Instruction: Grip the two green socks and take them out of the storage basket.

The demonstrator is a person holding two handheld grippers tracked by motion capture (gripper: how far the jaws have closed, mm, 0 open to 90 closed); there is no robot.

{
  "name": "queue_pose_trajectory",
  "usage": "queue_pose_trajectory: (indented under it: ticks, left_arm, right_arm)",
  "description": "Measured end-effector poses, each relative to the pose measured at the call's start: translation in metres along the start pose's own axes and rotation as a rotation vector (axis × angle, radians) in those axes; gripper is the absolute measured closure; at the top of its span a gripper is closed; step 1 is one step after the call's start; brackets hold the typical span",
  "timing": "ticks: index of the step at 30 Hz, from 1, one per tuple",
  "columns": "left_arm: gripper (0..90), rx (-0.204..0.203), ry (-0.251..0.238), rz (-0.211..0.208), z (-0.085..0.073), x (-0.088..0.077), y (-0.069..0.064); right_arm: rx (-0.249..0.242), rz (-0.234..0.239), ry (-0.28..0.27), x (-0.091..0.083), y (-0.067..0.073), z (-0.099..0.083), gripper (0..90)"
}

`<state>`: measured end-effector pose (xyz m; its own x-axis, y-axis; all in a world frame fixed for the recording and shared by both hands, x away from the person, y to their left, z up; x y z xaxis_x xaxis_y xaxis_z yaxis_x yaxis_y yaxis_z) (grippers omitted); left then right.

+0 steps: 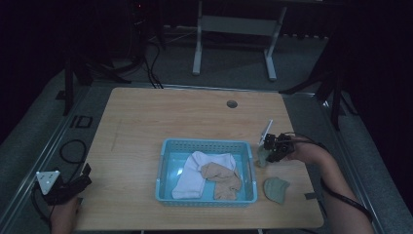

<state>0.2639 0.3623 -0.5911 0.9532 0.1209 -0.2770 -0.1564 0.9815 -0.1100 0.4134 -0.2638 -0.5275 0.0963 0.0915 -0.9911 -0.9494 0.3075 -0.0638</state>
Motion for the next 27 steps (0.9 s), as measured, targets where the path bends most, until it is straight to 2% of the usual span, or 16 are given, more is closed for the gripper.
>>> queue_pose_trajectory:
  ticks: [9,14,17,20,22,27]
  left_arm:
    - [0.7,-0.001,0.000,-0.001,0.000,0.000,0.000]
    - [0.7,-0.002,0.002,-0.002,0.000,0.000,0.000]
    - [0.7,-0.001,0.011,-0.005,0.000,0.001,0.000]
    - [0.7,-0.001,0.012,-0.005,0.000,0.001,0.000]
    - [0.7,-0.002,0.012,-0.004,0.000,0.001,0.000]
    - [0.7,0.000,0.010,-0.002,0.000,0.001,0.000]
  right_arm:
    - [-0.001,0.028,-0.029,0.018,0.002,0.013,83.9]
    - [0.000,0.032,-0.014,0.027,0.003,0.013,83.9]
    - [0.003,0.023,0.022,0.034,0.003,0.010,83.8]
    - [0.001,0.019,0.035,0.037,0.004,0.009,83.0]
    - [-0.003,0.014,0.042,0.036,0.004,0.009,80.2]
    - [0.013,-0.018,0.056,0.024,0.001,0.007,65.9]
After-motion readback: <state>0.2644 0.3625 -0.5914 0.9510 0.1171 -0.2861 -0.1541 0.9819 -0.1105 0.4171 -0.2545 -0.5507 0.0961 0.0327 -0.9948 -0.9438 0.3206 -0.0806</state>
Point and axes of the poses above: each handheld gripper's, and its own axes: x roughly forward along the jaws, z roughly out of its top, y roughly to its left, the point moved 5 cm from there along x, roughly forward along the jaws, and after that the axes turned 2 degrees about -y, right-handed, at the moved point
